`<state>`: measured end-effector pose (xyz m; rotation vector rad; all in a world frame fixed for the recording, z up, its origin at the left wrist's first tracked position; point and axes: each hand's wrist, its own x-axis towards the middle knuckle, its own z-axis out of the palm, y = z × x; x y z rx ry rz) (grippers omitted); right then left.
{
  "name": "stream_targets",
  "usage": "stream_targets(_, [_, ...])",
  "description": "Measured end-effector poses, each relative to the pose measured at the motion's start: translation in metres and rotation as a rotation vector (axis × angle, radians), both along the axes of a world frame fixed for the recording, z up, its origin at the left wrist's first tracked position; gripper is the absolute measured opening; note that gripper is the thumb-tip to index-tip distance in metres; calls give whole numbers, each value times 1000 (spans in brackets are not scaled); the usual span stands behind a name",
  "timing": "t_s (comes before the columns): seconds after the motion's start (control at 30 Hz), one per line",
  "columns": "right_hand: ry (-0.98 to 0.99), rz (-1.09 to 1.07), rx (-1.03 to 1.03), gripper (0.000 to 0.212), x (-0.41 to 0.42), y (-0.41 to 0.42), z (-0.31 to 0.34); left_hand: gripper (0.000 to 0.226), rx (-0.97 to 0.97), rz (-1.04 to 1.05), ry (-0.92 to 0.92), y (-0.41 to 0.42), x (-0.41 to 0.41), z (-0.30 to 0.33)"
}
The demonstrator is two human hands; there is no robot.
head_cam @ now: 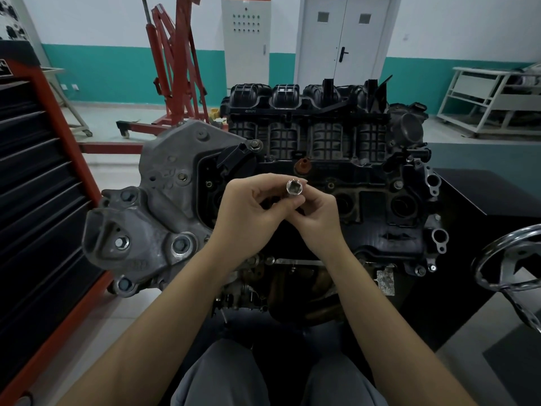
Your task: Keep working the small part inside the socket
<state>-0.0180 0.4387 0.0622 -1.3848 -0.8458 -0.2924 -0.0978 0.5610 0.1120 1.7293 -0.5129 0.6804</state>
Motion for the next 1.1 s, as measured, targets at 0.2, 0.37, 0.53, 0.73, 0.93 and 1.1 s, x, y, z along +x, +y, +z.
stream_targets(0.2, [31,-15,22,22,1,3,-1,28,6,-23,13,-1,1,-1])
stream_targets(0.37, [0,-15,22,18,2,3,-1,26,-23,8,-24,-1,1,0])
stream_targets(0.53, [9,3,-14,28,1,0,0,33,-54,-123,18,1,0,2])
stream_targets(0.73, [14,-79,5,14,2,5,-3,17,20,94,-37,-4,2,-1])
stream_targets(0.93, [-19,-25,-42,29,-2,2,2,29,-5,-25,45,-3,0,4])
stream_targets(1.1, [39,-68,4,16,0,5,1,27,11,53,9,-4,1,2])
